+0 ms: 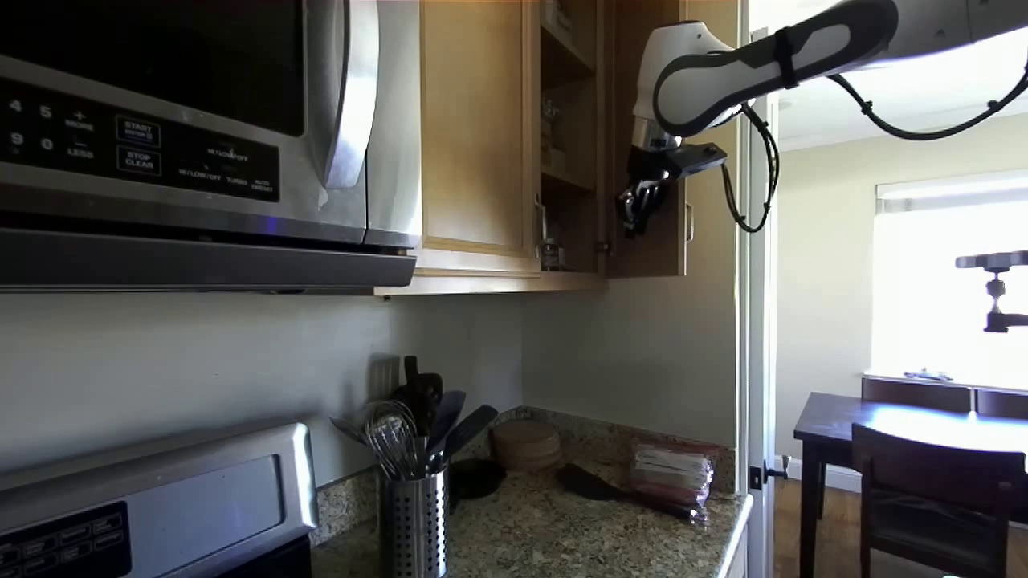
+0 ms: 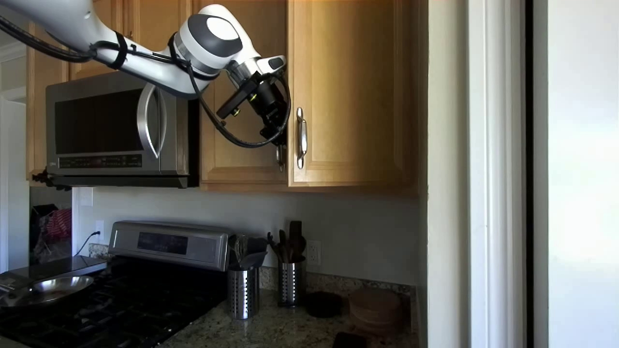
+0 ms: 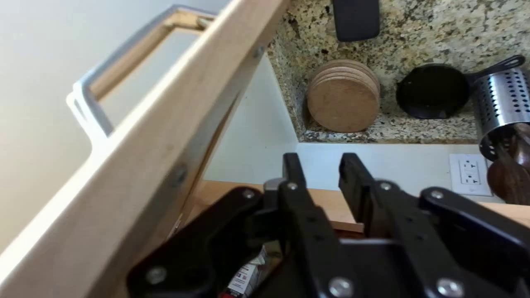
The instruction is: Open the top right cabinet door
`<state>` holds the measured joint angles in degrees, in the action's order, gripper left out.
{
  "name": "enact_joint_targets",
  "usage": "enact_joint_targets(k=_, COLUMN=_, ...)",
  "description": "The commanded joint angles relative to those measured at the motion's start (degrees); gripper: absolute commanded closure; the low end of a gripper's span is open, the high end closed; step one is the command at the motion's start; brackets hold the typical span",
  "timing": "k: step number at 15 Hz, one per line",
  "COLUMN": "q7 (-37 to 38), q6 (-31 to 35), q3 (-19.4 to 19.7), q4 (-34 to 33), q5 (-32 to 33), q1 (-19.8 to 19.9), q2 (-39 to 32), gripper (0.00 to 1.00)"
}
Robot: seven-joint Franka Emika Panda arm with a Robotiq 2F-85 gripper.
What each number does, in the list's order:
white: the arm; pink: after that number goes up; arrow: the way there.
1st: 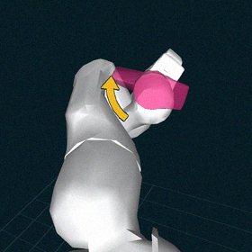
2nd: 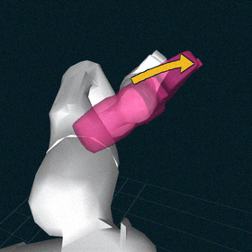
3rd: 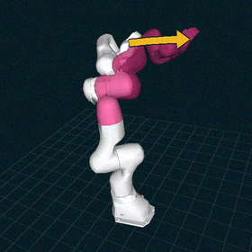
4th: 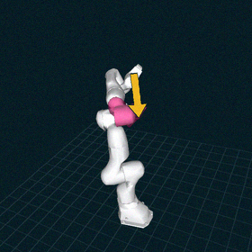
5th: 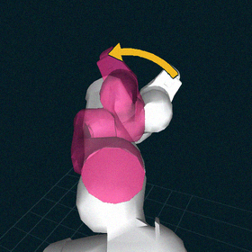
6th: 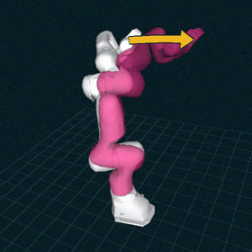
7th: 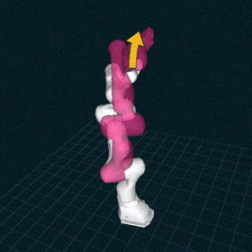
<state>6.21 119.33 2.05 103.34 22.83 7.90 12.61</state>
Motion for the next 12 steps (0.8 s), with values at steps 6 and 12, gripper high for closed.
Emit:
enact_joint_targets(k=6, q7=9.1, q6=-0.2, q3=0.9, q4=1.6, q5=12.6, q1=3.4, q2=-0.1, gripper=1.0)
enact_joint_targets(k=12, q7=14.8, q6=-2.2, q3=3.0, q4=2.1, q5=18.4, q1=4.8, q2=-1.3, gripper=1.0)
